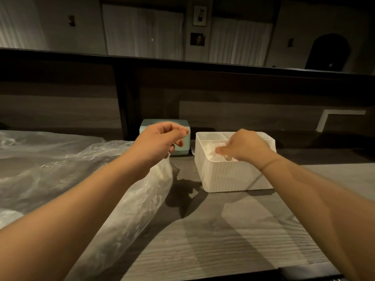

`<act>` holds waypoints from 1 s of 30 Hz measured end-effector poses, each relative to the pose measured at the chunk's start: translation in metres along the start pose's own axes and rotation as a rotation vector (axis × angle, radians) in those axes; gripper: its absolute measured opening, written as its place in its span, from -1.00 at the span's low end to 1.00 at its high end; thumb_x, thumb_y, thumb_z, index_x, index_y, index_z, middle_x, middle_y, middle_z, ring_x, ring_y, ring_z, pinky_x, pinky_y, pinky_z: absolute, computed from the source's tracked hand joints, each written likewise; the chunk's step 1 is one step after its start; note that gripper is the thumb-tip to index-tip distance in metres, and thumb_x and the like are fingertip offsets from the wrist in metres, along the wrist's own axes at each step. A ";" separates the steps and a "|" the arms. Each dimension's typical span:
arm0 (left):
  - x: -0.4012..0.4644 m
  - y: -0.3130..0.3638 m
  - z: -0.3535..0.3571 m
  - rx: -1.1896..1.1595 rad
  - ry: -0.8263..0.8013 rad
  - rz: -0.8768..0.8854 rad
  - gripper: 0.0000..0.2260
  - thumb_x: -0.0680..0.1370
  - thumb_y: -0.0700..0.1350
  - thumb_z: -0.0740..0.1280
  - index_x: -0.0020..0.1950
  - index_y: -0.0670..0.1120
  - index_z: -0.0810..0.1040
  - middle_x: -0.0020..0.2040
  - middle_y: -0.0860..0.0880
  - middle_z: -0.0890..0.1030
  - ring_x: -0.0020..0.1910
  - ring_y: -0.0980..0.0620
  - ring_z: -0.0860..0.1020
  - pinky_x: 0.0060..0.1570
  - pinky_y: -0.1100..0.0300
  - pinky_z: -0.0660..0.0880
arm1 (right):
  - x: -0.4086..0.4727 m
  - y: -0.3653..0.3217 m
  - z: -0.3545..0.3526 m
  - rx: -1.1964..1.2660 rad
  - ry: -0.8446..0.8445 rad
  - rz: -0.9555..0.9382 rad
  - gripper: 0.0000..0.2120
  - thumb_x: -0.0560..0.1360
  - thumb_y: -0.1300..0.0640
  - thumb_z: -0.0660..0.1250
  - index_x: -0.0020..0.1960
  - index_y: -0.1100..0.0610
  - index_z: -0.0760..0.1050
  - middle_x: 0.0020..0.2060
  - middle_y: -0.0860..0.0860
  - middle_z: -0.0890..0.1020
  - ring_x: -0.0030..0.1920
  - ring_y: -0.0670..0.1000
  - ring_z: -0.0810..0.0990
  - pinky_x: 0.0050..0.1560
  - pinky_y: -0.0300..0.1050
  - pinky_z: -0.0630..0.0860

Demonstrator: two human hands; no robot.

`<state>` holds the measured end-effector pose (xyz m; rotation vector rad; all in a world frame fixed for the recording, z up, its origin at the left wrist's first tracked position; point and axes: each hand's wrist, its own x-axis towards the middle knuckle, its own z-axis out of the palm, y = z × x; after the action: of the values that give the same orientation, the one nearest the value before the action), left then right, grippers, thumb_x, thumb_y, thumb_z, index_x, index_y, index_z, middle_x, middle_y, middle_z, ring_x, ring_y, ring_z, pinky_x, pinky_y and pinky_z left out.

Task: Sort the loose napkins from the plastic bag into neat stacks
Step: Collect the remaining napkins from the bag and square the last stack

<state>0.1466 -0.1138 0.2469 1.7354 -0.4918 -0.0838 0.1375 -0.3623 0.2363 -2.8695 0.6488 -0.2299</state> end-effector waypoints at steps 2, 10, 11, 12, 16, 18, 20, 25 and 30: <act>-0.003 -0.002 -0.014 -0.008 -0.008 0.014 -0.87 0.63 -0.04 0.37 0.05 -0.02 0.70 -0.22 0.00 0.64 -0.32 0.11 0.50 -0.30 0.27 0.45 | -0.003 0.000 -0.002 0.034 0.130 -0.005 -0.59 0.42 -0.30 0.46 -0.15 0.04 0.49 -0.24 -0.01 0.61 -0.21 0.01 0.60 -0.13 -0.01 0.61; -0.007 -0.018 -0.059 0.079 -0.004 -0.078 -0.82 0.63 -0.05 0.36 -0.03 -0.10 0.71 -0.31 0.00 0.59 -0.35 0.09 0.44 -0.31 0.19 0.35 | -0.015 -0.011 -0.007 0.118 -0.132 -0.270 -0.78 0.58 0.03 0.39 0.19 -0.03 0.68 0.07 -0.16 0.66 -0.07 -0.13 0.56 -0.10 -0.27 0.45; -0.008 -0.020 -0.066 0.125 -0.024 -0.100 -0.79 0.63 -0.04 0.35 -0.07 -0.12 0.71 -0.33 -0.01 0.58 -0.35 0.08 0.43 -0.32 0.18 0.33 | -0.014 -0.011 -0.007 0.117 -0.135 -0.269 -0.79 0.58 0.03 0.38 0.18 -0.04 0.69 0.06 -0.17 0.66 -0.08 -0.13 0.56 -0.11 -0.27 0.44; -0.009 -0.021 -0.074 0.174 -0.043 -0.126 -0.77 0.63 -0.03 0.35 -0.11 -0.13 0.70 -0.35 -0.01 0.57 -0.36 0.08 0.43 -0.33 0.18 0.31 | -0.012 -0.011 -0.008 0.094 -0.152 -0.273 -0.80 0.58 0.01 0.37 0.16 -0.04 0.70 0.04 -0.16 0.68 -0.08 -0.12 0.57 -0.12 -0.28 0.44; -0.009 -0.032 -0.107 0.497 -0.064 -0.225 -0.75 0.60 -0.01 0.34 -0.19 -0.08 0.69 -0.32 0.02 0.66 -0.35 0.05 0.50 -0.37 0.17 0.37 | -0.012 -0.026 -0.012 -0.147 -0.073 -0.215 -0.76 0.60 -0.07 0.28 0.09 -0.01 0.68 -0.12 -0.07 0.68 -0.13 -0.05 0.62 -0.01 -0.09 0.60; -0.006 -0.039 -0.123 0.773 -0.055 -0.257 -0.76 0.62 0.01 0.30 -0.10 -0.07 0.70 -0.19 0.00 0.71 -0.24 0.00 0.60 -0.27 0.12 0.50 | -0.021 -0.045 -0.017 -0.124 0.186 -0.222 -0.77 0.63 -0.07 0.23 0.07 -0.03 0.63 -0.18 -0.07 0.65 -0.18 -0.02 0.61 -0.01 0.06 0.65; -0.006 -0.049 -0.133 1.041 -0.054 -0.244 -0.75 0.66 -0.01 0.24 0.00 -0.06 0.67 -0.02 -0.05 0.68 -0.07 -0.06 0.60 -0.12 0.10 0.52 | -0.039 -0.076 -0.017 0.097 0.370 -0.340 -0.81 0.63 -0.06 0.23 0.03 -0.05 0.61 -0.23 -0.10 0.63 -0.22 -0.05 0.60 -0.09 0.04 0.64; -0.006 -0.087 -0.140 1.096 0.016 -0.133 -0.66 0.59 -0.26 0.24 0.29 0.01 0.62 0.24 -0.06 0.65 0.19 -0.10 0.58 0.09 0.08 0.53 | -0.080 -0.161 0.024 0.444 0.153 -0.609 -0.94 0.61 -0.03 0.33 -0.01 -0.10 0.57 -0.29 -0.16 0.58 -0.30 -0.16 0.56 -0.25 -0.25 0.47; -0.003 -0.115 -0.141 0.931 0.015 -0.041 -0.65 0.55 -0.24 0.39 0.30 0.03 0.61 0.25 -0.02 0.62 0.23 -0.03 0.55 0.13 0.17 0.46 | -0.072 -0.202 0.092 0.293 -0.077 -0.680 -0.67 0.52 -0.14 0.41 0.26 -0.10 0.57 0.08 -0.13 0.57 0.08 -0.11 0.53 0.05 -0.15 0.48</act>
<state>0.2207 0.0332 0.1692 2.6523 -0.5207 0.1575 0.1736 -0.1377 0.1836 -2.6802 -0.3684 -0.2742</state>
